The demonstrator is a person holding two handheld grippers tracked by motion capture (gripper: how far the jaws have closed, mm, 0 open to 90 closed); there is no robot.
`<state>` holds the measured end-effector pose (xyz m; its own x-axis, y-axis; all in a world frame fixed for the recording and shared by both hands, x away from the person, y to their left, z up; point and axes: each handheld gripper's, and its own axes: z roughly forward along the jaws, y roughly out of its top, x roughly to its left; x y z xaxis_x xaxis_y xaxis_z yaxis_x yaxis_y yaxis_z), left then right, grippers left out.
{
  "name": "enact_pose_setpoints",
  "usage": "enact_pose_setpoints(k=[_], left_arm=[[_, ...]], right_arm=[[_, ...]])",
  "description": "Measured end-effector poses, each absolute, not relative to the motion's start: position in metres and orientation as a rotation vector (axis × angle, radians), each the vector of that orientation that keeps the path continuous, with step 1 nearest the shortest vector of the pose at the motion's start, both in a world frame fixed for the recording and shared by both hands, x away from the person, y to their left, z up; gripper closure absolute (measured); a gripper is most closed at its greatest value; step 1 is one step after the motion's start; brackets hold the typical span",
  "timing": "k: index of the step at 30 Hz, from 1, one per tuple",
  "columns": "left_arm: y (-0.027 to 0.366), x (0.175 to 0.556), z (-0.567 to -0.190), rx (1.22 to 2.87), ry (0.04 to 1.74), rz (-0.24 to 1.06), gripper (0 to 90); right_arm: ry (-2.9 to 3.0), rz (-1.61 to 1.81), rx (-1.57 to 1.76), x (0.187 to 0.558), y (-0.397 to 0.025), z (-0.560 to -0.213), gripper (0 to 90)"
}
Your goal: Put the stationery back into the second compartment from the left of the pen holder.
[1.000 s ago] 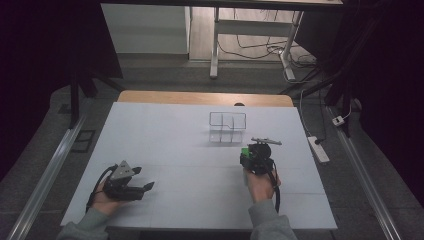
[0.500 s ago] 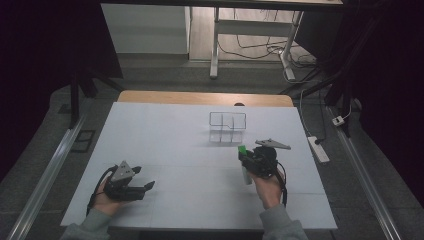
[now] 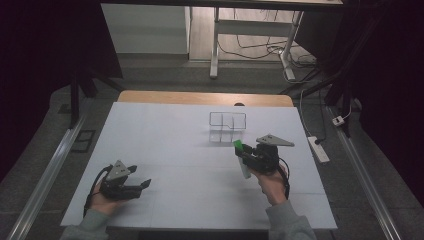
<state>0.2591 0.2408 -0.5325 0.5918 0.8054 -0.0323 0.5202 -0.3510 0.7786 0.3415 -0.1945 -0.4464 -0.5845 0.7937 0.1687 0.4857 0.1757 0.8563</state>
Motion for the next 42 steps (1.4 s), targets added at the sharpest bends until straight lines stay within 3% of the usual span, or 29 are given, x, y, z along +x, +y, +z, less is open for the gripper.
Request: enact_pose_setpoints(k=[42], left_arm=[[0.233, 0.260, -0.534, 2.094, 0.993, 0.474, 25.4]], right_arm=[[2.004, 1.532, 1.118, 0.373, -0.198, -0.437, 66.5]])
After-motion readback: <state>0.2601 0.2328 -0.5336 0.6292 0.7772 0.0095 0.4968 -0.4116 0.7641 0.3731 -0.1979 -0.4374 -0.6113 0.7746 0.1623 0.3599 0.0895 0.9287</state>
